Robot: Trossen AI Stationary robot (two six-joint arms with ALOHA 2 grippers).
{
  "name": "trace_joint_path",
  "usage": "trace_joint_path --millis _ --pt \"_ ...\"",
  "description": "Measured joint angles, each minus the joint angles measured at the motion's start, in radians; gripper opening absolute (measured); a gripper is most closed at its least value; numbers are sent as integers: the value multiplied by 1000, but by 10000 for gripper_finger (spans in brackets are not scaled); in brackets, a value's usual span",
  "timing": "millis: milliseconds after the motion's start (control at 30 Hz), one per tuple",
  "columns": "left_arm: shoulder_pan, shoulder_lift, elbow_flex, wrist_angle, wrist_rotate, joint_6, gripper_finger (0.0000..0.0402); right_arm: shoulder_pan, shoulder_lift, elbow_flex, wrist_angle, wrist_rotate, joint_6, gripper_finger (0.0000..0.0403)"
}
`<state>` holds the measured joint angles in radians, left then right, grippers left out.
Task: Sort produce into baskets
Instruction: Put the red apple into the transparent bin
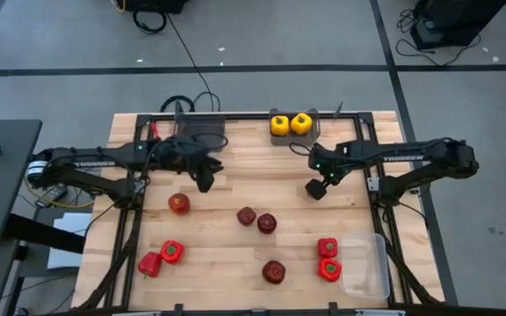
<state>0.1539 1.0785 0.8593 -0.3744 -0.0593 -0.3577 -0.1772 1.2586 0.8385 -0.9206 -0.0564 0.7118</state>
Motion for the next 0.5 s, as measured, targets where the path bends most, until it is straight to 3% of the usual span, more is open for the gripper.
trace_joint_path --millis 267,500 --pt "1 98 -1 -16 -26 41 194 -1 0 -88 142 22 23 383" --pt "1 203 -1 115 -17 40 203 -16 0 -112 150 56 17 332"
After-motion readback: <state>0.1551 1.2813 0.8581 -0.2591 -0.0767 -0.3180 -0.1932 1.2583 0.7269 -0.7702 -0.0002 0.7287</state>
